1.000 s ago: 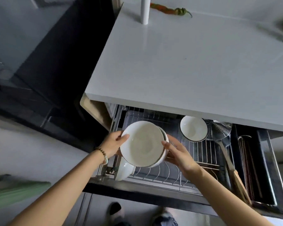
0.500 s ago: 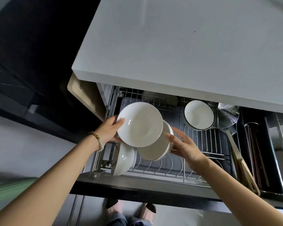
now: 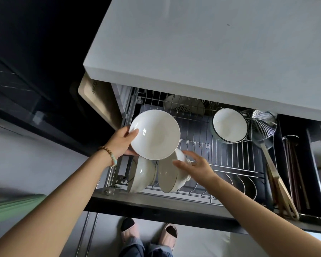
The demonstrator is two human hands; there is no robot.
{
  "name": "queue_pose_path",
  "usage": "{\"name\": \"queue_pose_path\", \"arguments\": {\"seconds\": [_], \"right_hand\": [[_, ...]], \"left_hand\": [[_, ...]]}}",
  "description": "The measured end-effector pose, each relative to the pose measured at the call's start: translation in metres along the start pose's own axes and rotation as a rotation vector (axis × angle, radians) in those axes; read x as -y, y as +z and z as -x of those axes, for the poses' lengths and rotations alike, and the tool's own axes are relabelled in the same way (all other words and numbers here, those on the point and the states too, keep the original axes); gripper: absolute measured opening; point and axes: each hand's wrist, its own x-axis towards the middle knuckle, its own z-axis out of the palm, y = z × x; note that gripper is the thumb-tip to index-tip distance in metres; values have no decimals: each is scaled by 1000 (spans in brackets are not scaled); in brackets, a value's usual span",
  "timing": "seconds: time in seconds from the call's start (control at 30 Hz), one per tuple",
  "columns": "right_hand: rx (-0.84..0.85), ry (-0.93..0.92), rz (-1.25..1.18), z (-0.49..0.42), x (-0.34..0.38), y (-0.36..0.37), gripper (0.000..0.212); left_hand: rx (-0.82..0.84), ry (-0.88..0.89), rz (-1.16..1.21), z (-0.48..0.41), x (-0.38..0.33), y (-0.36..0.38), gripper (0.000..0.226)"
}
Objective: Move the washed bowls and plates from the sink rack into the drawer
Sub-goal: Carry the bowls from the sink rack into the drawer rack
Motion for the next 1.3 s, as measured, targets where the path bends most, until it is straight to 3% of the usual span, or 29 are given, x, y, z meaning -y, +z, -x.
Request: {"name": "queue_pose_path", "arguments": {"seconds": [0.43,0.67,0.93,1.03,1.2,1.3], "right_hand": [[-6,36,159,-19,1,43,65],[0,96,133,-23,-2,59,57],[35,130,81,-27,-8,63,66],[80,133,79,-26,-7,62,78],[201,157,48,-26,-6,63,79],[282,146,48,-26,4,49,95]], "left_hand": [[-19,-16,22,-6,3,-13,21],[-38,-17,43,-10,1,-15,28],[-55,-19,79,-10,0,-15,34],[-52,-16,70,-10,0,-15,32],[-54,-16,60,-9,0,-15,22],[-42,-12,63,-8,-1,-14,20]]}}
